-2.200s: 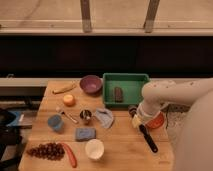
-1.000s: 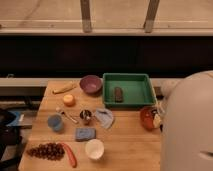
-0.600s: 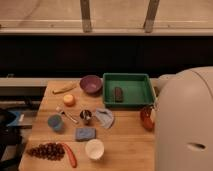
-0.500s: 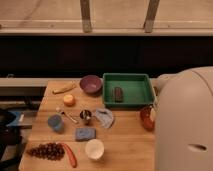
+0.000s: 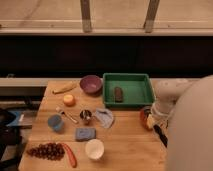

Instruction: Wipe red bowl with brush

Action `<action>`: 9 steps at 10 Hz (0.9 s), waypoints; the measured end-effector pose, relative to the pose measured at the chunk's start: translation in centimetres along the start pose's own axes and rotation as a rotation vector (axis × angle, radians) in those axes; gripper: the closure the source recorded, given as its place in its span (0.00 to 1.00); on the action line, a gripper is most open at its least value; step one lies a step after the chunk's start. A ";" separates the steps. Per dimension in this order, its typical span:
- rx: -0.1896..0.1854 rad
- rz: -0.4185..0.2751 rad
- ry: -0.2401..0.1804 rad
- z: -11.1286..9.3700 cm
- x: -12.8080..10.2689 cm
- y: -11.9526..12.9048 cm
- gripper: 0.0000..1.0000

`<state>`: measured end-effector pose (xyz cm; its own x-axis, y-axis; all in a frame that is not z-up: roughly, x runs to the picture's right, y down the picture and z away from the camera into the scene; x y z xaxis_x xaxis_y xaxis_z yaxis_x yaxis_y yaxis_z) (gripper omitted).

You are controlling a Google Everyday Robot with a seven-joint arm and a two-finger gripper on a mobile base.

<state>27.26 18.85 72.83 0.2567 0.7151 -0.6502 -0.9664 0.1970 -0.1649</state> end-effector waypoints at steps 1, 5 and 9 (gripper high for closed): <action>-0.002 -0.009 0.005 0.1 0.9 0.4 1.00; 0.005 0.042 0.013 1.1 2.4 -1.1 1.00; 0.027 0.069 -0.032 0.6 0.3 -2.6 1.00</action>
<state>29.86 19.00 73.52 0.1905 0.7488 -0.6348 -0.9813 0.1643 -0.1007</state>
